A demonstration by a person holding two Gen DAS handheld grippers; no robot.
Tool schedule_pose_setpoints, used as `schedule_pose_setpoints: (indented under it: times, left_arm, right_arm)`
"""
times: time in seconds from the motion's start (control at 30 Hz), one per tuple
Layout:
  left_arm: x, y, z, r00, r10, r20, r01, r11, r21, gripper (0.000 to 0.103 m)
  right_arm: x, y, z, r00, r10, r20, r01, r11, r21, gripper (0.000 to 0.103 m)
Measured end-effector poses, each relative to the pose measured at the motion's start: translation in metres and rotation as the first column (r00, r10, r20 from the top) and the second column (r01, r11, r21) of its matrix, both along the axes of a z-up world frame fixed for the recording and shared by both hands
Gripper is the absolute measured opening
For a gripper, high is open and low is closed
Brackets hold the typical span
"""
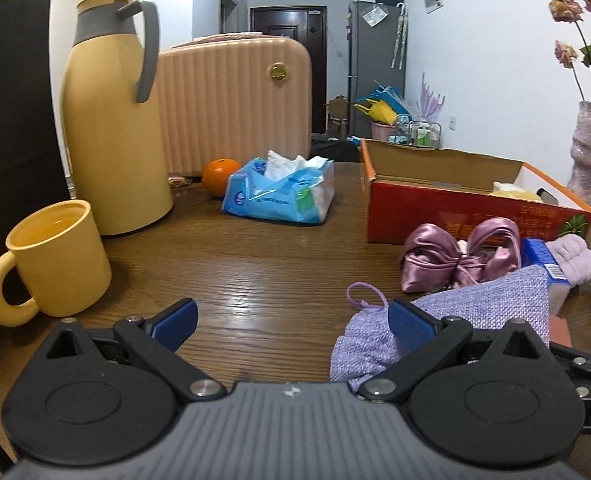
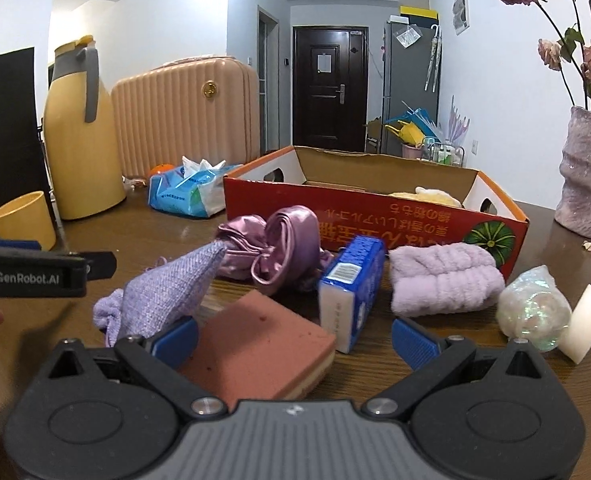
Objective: Organize soft objects
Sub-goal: 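Close the right tool on the pink sponge block while the left tool reaches the purple bag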
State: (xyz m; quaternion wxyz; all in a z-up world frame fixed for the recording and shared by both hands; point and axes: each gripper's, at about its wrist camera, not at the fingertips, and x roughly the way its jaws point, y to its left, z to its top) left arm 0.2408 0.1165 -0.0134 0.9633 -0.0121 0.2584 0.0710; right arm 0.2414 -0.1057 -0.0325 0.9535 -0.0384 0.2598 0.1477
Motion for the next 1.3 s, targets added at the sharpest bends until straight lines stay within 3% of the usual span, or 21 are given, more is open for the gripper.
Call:
schedule_pose_setpoints:
  times: [0.47,0.57,0.63,0.7,0.77,0.83,0.9,1.13,1.3]
  left_arm:
    - [0.000,0.005,0.002,1.000,0.013,0.004,-0.013,1.000,-0.008,0.103]
    - [-0.002,0.005,0.003,1.000,0.015,0.007,-0.014,1.000,-0.010,0.103]
    - [-0.002,0.006,0.003,1.000,0.015,0.010,-0.015,1.000,-0.011,0.103]
    - [-0.002,0.005,0.004,1.000,0.016,0.013,-0.016,1.000,-0.011,0.103]
    - [-0.003,0.005,0.004,1.000,0.017,0.014,-0.017,1.000,-0.011,0.103]
    - [-0.003,0.006,0.004,1.000,0.019,0.016,-0.018,1.000,-0.012,0.103]
    - [-0.003,0.006,0.005,1.000,0.020,0.017,-0.020,1.000,-0.012,0.103]
    - [-0.003,0.006,0.004,0.999,0.030,0.019,-0.029,1.000,-0.010,0.103]
    - [-0.003,0.008,0.005,0.999,0.039,0.022,-0.039,0.999,-0.014,0.103]
  right_arm:
    - [0.017,0.022,-0.005,0.998,0.013,-0.058,-0.013,1.000,-0.002,0.102]
    - [0.019,0.016,-0.007,0.994,0.044,-0.097,-0.040,0.998,0.040,0.087]
    - [0.022,0.008,-0.007,0.986,0.087,-0.139,-0.071,0.991,0.116,0.067]
    - [0.022,0.003,-0.008,0.979,0.131,-0.159,-0.101,0.978,0.181,0.065]
    - [0.018,0.002,-0.008,0.981,0.128,-0.148,-0.101,0.979,0.178,0.059]
    - [0.014,0.000,-0.006,0.984,0.123,-0.133,-0.097,0.978,0.184,0.040]
    - [0.011,-0.007,-0.004,0.986,0.116,-0.118,-0.089,0.974,0.207,0.032]
    - [0.005,-0.028,0.002,0.993,0.094,-0.074,-0.072,0.962,0.263,0.018]
    - [-0.002,-0.043,0.010,0.997,0.075,-0.027,-0.063,0.953,0.296,0.015]
